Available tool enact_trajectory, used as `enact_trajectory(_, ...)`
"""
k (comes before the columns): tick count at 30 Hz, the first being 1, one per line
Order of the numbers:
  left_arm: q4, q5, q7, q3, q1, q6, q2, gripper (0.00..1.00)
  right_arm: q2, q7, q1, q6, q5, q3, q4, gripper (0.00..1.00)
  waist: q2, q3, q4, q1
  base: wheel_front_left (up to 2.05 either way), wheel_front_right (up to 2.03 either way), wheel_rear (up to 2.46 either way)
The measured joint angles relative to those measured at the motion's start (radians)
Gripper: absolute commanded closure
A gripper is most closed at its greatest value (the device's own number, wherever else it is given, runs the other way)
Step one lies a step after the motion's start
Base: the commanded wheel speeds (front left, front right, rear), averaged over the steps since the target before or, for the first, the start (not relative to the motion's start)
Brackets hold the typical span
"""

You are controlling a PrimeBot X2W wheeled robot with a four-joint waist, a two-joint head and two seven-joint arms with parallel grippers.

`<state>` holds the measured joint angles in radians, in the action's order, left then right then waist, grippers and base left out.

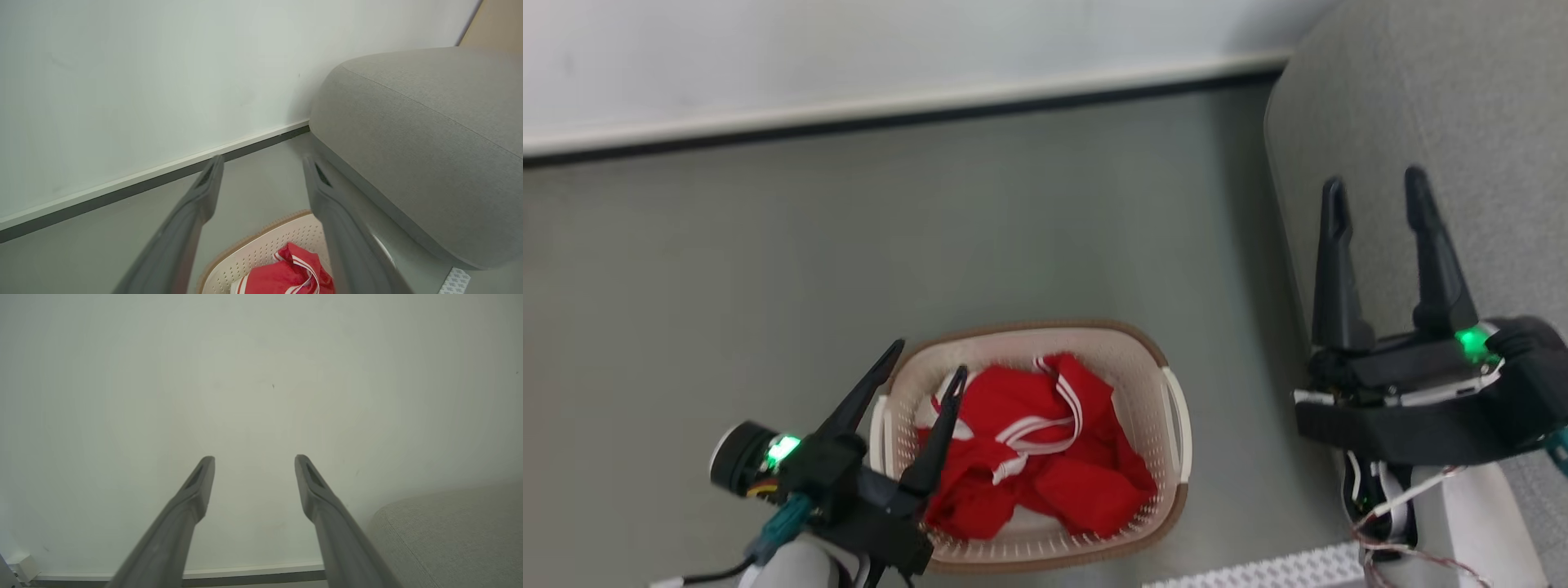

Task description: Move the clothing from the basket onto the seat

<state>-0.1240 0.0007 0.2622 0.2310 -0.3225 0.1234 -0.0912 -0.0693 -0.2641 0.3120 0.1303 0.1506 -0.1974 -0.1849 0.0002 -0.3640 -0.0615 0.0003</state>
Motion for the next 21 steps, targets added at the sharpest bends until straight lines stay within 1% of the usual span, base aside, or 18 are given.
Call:
enact_trajectory(3, -0.033, 0.001, 0.000, 0.035, -0.058, 0.005, -0.011, 0.00, 0.004, 0.000, 0.040, 0.000, -0.001, 0.006, -0.022, 0.00, 0.0000, -0.064, -0.009, 0.0000, 0.00, 0.00, 0.00)
enact_trajectory(8, -0.091, 0.017, 0.000, 0.095, -0.143, 0.006, -0.056, 0.00, 0.014, 0.000, 0.111, 0.000, -0.001, -0.002, -0.070, 0.00, 0.0001, -0.167, -0.026, 0.0001, 0.00, 0.00, 0.00)
enact_trajectory(12, -0.142, 0.030, 0.000, 0.151, -0.201, 0.007, -0.079, 0.00, 0.016, 0.000, 0.165, 0.000, -0.001, -0.009, -0.110, 0.00, 0.0001, -0.243, -0.043, 0.0001, 0.00, 0.00, 0.00)
enact_trajectory(19, -0.248, 0.038, 0.000, 0.255, -0.294, 0.007, -0.125, 0.00, 0.016, 0.000, 0.239, 0.000, 0.030, -0.014, -0.173, 0.00, 0.0001, -0.360, -0.079, 0.0000, 0.00, 0.00, 0.00)
enact_trajectory(21, -0.272, 0.029, 0.000, 0.279, -0.322, 0.007, -0.128, 0.00, 0.016, 0.000, 0.255, 0.000, 0.037, -0.017, -0.186, 0.00, 0.0001, -0.391, -0.089, 0.0000, 0.00, 0.00, 0.00)
